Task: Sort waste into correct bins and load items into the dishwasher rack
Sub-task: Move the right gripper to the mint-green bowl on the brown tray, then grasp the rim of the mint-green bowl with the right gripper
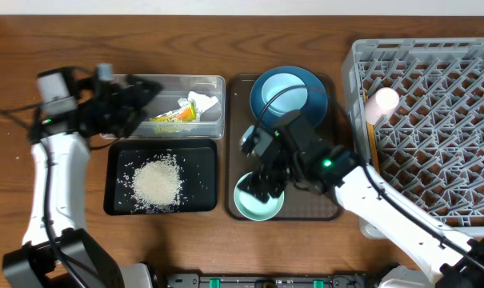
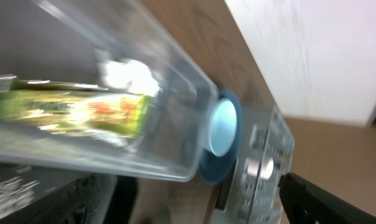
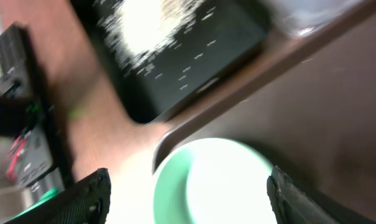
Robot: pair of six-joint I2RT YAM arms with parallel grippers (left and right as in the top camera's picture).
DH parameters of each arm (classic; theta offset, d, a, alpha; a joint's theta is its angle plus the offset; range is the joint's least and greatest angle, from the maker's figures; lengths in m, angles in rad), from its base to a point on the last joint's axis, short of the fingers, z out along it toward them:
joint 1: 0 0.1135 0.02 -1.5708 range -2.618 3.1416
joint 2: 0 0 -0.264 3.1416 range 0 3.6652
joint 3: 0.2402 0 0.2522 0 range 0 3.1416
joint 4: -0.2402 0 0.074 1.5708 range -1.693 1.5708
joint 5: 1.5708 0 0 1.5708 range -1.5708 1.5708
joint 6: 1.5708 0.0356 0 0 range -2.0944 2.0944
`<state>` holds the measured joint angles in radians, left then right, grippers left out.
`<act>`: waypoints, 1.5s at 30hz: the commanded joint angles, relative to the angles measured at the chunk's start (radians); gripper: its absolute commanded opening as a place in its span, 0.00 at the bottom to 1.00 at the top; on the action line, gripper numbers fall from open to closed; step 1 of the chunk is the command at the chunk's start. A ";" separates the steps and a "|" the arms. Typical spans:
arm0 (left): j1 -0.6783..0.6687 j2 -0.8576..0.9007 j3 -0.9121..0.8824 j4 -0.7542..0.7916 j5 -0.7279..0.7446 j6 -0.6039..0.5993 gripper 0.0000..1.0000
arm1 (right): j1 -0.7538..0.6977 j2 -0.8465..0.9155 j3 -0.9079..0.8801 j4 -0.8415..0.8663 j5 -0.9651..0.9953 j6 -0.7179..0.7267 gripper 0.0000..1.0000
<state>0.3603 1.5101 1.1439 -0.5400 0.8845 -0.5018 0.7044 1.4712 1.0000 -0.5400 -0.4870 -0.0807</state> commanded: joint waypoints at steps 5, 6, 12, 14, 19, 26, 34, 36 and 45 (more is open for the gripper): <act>0.129 -0.001 0.006 -0.061 0.019 -0.008 0.94 | 0.121 0.001 0.015 -0.101 -0.032 -0.004 0.67; 0.136 -0.001 0.006 -0.061 0.019 -0.008 0.94 | 0.135 0.001 0.015 -0.108 -0.025 -0.005 0.66; 0.145 -0.001 0.006 -0.061 0.019 -0.008 0.94 | 0.243 0.001 0.013 -0.134 0.153 -0.006 0.60; 0.145 -0.001 0.006 -0.061 0.019 -0.008 0.94 | 0.274 0.005 0.011 -0.129 0.213 -0.006 0.61; 0.145 -0.001 0.006 -0.061 0.019 -0.008 0.94 | 0.323 0.047 0.011 -0.108 0.296 -0.006 0.55; 0.145 -0.001 0.006 -0.062 0.019 -0.008 0.94 | 0.327 0.150 0.011 -0.100 0.323 -0.002 0.45; 0.145 -0.001 0.006 -0.061 0.019 -0.008 0.94 | 0.327 0.164 0.011 -0.101 0.330 -0.002 0.24; 0.145 -0.001 0.006 -0.061 0.019 -0.008 0.94 | 0.327 0.164 0.011 -0.107 0.330 -0.002 0.24; 0.145 -0.001 0.006 -0.061 0.019 -0.008 0.94 | 0.327 0.164 0.007 -0.117 0.331 -0.003 0.27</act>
<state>0.5022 1.5101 1.1439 -0.5987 0.8913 -0.5014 1.0206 1.6337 1.0000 -0.6579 -0.1616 -0.0845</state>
